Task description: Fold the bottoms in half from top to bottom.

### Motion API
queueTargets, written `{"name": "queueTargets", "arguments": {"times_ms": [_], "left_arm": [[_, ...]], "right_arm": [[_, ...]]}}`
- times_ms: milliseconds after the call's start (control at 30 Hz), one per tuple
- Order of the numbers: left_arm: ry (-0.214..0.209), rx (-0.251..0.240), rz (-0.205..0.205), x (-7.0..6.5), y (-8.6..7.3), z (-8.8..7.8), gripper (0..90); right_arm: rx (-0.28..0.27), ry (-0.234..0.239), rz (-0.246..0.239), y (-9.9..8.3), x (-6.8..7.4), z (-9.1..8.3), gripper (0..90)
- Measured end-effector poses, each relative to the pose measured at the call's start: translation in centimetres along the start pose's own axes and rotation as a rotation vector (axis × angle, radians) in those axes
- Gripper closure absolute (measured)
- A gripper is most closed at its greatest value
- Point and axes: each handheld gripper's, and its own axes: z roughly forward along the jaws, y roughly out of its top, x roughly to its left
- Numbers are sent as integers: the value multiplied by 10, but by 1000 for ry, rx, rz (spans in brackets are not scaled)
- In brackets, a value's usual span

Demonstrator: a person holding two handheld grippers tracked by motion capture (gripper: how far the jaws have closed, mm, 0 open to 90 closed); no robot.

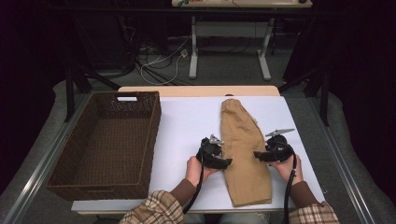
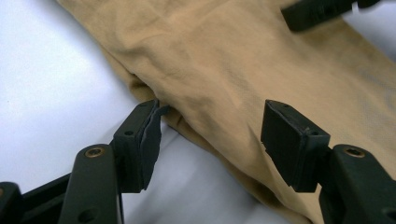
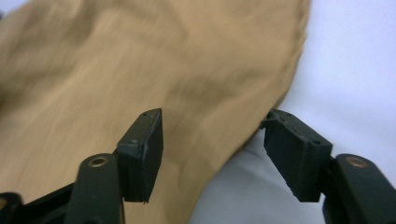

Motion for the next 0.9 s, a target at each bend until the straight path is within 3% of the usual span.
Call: {"name": "queueTargets", "arguments": {"times_ms": [33,167,233,300,400,433,600,900], "left_arm": [[-4,7,-10,0,1,2,392],[-3,11,26,-5,3,6,501],[-30,7,28,-9,2,8,601],[-30,5,57,-12,2,11,694],[-39,4,66,-9,2,12,809],[-46,7,62,-8,2,12,834],[-55,-6,53,-4,-1,8,861],[-54,-30,12,9,-11,-13,865]], "right_arm": [[-8,0,16,4,-3,2,361],[9,2,61,15,-13,15,369],[21,5,67,18,-15,21,396],[31,-15,43,21,-12,23,445],[28,-54,34,21,-10,23,625],[24,-47,35,21,-10,22,681],[23,-40,45,21,-9,22,836],[16,2,24,22,8,24,856]]}}
